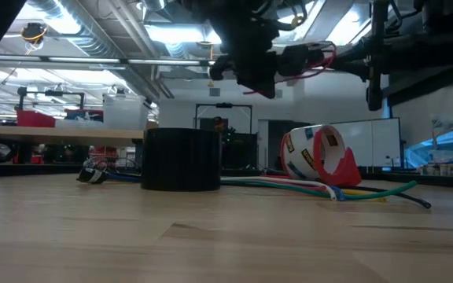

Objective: Coil cords
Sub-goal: Coil the red wire on the black spool

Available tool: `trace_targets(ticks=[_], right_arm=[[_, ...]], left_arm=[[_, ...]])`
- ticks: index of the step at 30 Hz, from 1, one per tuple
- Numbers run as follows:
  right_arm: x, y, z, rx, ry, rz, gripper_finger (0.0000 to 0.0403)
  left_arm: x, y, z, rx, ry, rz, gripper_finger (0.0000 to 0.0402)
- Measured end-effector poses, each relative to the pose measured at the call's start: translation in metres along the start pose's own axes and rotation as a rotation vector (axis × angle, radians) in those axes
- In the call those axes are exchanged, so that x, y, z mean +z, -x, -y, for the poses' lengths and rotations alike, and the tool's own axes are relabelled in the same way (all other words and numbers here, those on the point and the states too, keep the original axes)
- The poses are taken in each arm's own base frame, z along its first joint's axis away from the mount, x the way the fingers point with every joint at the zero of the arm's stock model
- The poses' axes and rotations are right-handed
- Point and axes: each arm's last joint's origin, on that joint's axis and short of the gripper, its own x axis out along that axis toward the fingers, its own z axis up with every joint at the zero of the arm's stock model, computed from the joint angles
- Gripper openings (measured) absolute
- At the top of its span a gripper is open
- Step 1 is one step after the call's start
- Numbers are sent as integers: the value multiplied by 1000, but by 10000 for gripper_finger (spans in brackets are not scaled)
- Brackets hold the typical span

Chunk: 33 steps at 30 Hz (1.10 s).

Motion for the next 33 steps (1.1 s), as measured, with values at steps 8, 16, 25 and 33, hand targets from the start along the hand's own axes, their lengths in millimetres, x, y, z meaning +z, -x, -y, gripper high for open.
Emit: trace_targets(ticks=[8, 16, 25, 33], right_arm=[[0, 0, 1, -25, 2, 16, 3], [0, 0, 3, -47, 5, 22, 3], [0, 1, 3, -49, 5, 21, 3], [2, 4, 0, -30, 1, 34, 3]], left_arm=[[-3, 11, 5, -14, 4, -15, 0], [-7, 19, 10, -31, -14, -23, 0], [-17, 28, 8, -7, -48, -93, 0], [-12, 44, -1, 3, -43, -126, 0]])
